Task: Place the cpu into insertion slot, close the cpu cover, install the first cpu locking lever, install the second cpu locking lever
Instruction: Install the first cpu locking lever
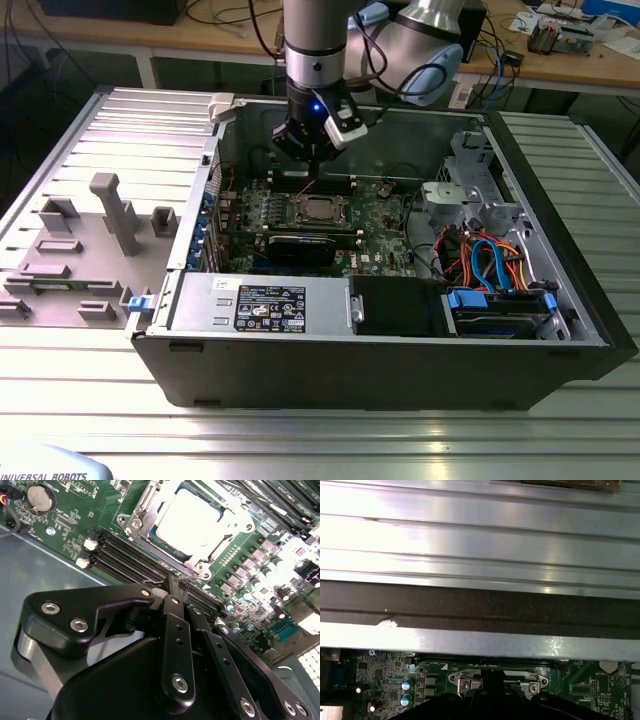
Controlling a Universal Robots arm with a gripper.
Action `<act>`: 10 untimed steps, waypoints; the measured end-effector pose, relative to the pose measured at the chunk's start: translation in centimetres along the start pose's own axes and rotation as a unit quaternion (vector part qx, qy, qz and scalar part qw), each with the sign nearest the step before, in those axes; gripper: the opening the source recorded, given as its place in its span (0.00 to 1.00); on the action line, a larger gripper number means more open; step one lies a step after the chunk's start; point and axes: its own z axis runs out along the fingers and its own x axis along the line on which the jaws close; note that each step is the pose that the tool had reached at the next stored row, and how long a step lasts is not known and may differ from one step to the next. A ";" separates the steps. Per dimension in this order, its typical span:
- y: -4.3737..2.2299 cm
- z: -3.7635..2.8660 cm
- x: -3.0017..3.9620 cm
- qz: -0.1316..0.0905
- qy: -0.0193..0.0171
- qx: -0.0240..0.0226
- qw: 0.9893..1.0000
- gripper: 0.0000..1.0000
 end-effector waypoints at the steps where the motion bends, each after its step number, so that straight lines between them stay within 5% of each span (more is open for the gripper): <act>1: 0.03 0.01 -0.08 0.000 0.000 0.000 1.000 0.11; 10: -0.05 0.94 -1.19 0.000 0.000 0.000 1.000 0.11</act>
